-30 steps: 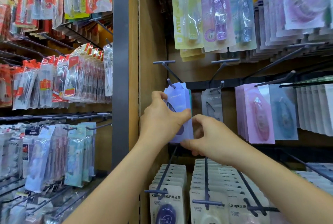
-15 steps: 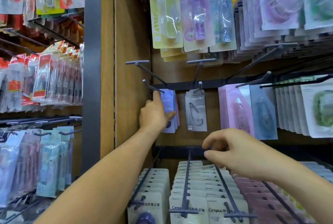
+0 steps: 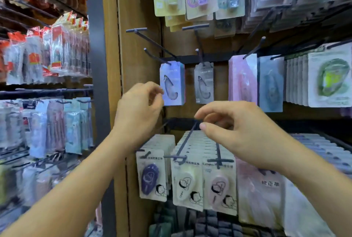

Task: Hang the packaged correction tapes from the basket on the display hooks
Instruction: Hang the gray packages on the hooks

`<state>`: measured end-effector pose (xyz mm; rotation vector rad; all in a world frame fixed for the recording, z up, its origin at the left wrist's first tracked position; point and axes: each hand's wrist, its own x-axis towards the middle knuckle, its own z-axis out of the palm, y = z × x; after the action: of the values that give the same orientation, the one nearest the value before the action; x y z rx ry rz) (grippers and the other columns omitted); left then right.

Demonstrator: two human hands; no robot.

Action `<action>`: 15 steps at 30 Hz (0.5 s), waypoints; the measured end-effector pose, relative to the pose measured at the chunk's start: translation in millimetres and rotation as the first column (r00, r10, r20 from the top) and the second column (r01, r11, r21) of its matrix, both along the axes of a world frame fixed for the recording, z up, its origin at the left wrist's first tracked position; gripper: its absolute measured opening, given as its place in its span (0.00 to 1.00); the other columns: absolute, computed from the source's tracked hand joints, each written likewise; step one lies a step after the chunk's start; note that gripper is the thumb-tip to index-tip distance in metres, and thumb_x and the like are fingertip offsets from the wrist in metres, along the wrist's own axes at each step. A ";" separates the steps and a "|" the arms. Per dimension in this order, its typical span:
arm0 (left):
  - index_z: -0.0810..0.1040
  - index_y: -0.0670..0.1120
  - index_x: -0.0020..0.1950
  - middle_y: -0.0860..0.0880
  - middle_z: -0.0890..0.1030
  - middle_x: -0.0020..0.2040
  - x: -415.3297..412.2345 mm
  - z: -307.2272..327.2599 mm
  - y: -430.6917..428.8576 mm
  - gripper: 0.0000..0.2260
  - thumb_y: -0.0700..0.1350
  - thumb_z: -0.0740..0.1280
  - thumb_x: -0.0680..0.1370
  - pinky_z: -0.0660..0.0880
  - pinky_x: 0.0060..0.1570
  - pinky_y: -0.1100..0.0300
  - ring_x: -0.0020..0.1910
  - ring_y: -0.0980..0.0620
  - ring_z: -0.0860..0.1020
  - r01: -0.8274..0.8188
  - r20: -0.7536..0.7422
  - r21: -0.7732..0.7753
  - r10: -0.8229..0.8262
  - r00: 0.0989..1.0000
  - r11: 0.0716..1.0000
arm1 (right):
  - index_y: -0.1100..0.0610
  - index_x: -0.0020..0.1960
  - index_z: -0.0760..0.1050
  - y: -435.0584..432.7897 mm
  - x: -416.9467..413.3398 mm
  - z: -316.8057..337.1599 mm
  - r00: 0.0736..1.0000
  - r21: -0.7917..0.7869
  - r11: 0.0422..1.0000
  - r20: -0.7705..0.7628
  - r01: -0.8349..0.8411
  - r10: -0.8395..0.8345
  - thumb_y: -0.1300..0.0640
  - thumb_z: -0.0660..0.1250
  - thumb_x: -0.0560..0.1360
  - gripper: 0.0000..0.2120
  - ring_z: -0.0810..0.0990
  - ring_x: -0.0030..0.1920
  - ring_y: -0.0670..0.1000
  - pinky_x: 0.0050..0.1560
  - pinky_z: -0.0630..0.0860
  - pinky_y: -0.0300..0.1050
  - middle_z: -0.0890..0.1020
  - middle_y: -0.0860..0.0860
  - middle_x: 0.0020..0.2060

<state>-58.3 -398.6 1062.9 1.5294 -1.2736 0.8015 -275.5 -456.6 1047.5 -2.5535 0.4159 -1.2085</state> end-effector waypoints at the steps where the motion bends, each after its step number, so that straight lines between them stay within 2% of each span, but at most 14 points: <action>1: 0.81 0.52 0.53 0.53 0.82 0.47 -8.6 -11.8 19.1 0.06 0.44 0.65 0.80 0.76 0.49 0.56 0.44 0.55 0.79 0.030 -0.019 -0.008 -0.030 0.999 1.000 | 0.44 0.52 0.81 7.6 -0.9 -3.4 0.999 -0.004 0.999 -0.007 -0.041 0.041 0.51 0.69 0.76 0.06 0.81 0.42 0.41 0.47 0.78 0.38 0.82 0.42 0.40; 4: 0.82 0.52 0.49 0.59 0.82 0.39 -32.6 -55.8 74.1 0.08 0.40 0.67 0.78 0.74 0.39 0.70 0.39 0.60 0.80 0.067 -0.086 0.052 -0.062 0.994 0.996 | 0.41 0.51 0.79 29.8 -1.8 -21.1 0.978 0.004 0.984 -0.112 -0.176 0.175 0.48 0.68 0.76 0.05 0.80 0.40 0.42 0.43 0.80 0.41 0.81 0.41 0.40; 7: 0.84 0.51 0.46 0.59 0.81 0.35 -52.2 -112.8 124.1 0.09 0.38 0.68 0.76 0.70 0.34 0.73 0.33 0.59 0.78 0.022 -0.122 0.151 -0.003 0.992 0.988 | 0.39 0.54 0.78 50.9 -0.8 -53.9 0.907 0.065 0.952 -0.290 -0.301 0.306 0.47 0.67 0.77 0.06 0.80 0.40 0.41 0.44 0.79 0.41 0.80 0.41 0.41; 9: 0.84 0.53 0.43 0.63 0.80 0.36 -61.9 -156.0 154.6 0.09 0.40 0.67 0.74 0.72 0.36 0.71 0.34 0.62 0.78 -0.045 -0.148 0.209 0.077 0.986 0.977 | 0.39 0.56 0.77 64.6 1.3 -83.0 0.847 0.102 0.934 -0.397 -0.343 0.355 0.46 0.67 0.78 0.08 0.80 0.42 0.41 0.48 0.79 0.41 0.81 0.42 0.42; 11: 0.84 0.53 0.42 0.64 0.80 0.37 -68.5 -205.1 189.1 0.11 0.41 0.64 0.70 0.75 0.38 0.65 0.36 0.60 0.79 -0.103 -0.231 0.307 0.179 0.956 0.946 | 0.40 0.59 0.76 80.6 7.4 -120.4 0.774 0.148 0.919 -0.501 -0.365 0.388 0.45 0.66 0.78 0.10 0.79 0.44 0.41 0.51 0.78 0.43 0.81 0.41 0.44; 13: 0.84 0.52 0.42 0.61 0.82 0.38 -72.4 -249.3 219.7 0.12 0.41 0.62 0.68 0.76 0.40 0.61 0.38 0.57 0.79 -0.145 -0.286 0.412 0.279 0.917 0.900 | 0.42 0.62 0.75 93.1 14.3 -157.7 0.704 0.183 0.916 -0.592 -0.358 0.393 0.46 0.66 0.79 0.12 0.79 0.47 0.42 0.53 0.77 0.45 0.81 0.42 0.47; 15: 0.85 0.50 0.44 0.56 0.84 0.40 -77.9 -291.2 253.8 0.13 0.42 0.61 0.69 0.76 0.41 0.59 0.39 0.56 0.79 -0.179 -0.300 0.555 0.396 0.868 0.812 | 0.46 0.65 0.74 108.3 22.4 -203.6 0.609 0.235 0.909 -0.681 -0.344 0.407 0.47 0.65 0.80 0.14 0.80 0.49 0.46 0.54 0.77 0.46 0.82 0.44 0.50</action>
<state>-136.2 -144.7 771.7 2.2345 -0.9834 0.2936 -253.1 -348.3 843.9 -2.7485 0.0452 0.0134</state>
